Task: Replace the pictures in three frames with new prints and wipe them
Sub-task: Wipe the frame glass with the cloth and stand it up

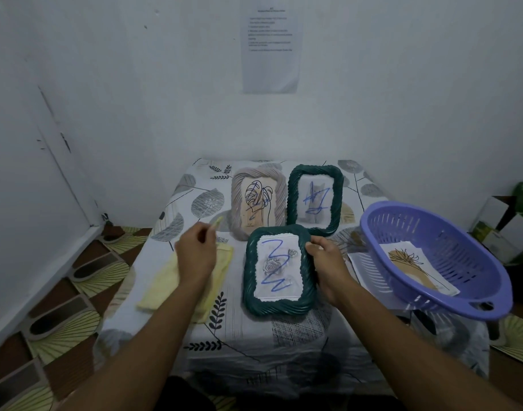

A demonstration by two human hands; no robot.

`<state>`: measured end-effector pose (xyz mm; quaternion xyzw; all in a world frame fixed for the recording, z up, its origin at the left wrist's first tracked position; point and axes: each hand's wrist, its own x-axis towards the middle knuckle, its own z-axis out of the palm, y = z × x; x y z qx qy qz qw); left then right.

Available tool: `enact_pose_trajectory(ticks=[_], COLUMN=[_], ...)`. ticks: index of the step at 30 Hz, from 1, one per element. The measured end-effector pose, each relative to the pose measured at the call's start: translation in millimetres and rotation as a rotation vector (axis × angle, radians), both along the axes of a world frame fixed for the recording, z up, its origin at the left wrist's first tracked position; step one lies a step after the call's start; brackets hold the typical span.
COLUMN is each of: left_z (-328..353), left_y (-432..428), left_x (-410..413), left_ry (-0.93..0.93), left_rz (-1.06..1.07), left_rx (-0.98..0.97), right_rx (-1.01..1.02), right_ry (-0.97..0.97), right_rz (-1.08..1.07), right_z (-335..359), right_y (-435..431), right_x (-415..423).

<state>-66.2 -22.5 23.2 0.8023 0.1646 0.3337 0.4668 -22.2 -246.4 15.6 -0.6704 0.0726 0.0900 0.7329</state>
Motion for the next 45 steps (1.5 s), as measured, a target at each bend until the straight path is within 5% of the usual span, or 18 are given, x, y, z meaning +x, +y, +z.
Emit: enact_pose_trajectory(ticks=[3,8,11,14,19,23,36,45], left_z=[5,-38,-40,-31,-32,-32,-12,-3], left_y=[-46,-69,-63,-59,-60,-58,-76,-79], left_x=[-7,-5,3,10,-2,-2,-5,-11], left_ry=[-0.017,0.046,-0.053,0.037,0.05,0.083,0.139,0.225], left_rz=[-0.251,-0.56,-0.572,-0.53,-0.636,-0.477,-0.396,-0.529], left_rx=[-0.031,0.461,0.675,0.872,0.943,1.105,1.092,1.046], right_rx=[-0.008,0.002,0.005,0.047,0.094,0.101,0.174,0.185], right_ry=[-0.01,-0.023,-0.024,-0.038,-0.077,-0.112,-0.197,-0.179], right_rz=[0.014,-0.016,-0.009,0.005,-0.08,-0.075,-0.054,-0.053], right_z=[0,5,4,6,18,20,27,29], right_y=[5,-2,-10,-11,-16,-14,-19,-22], right_x=[-1,-8,-12,-15,-4,-6,-15,-16])
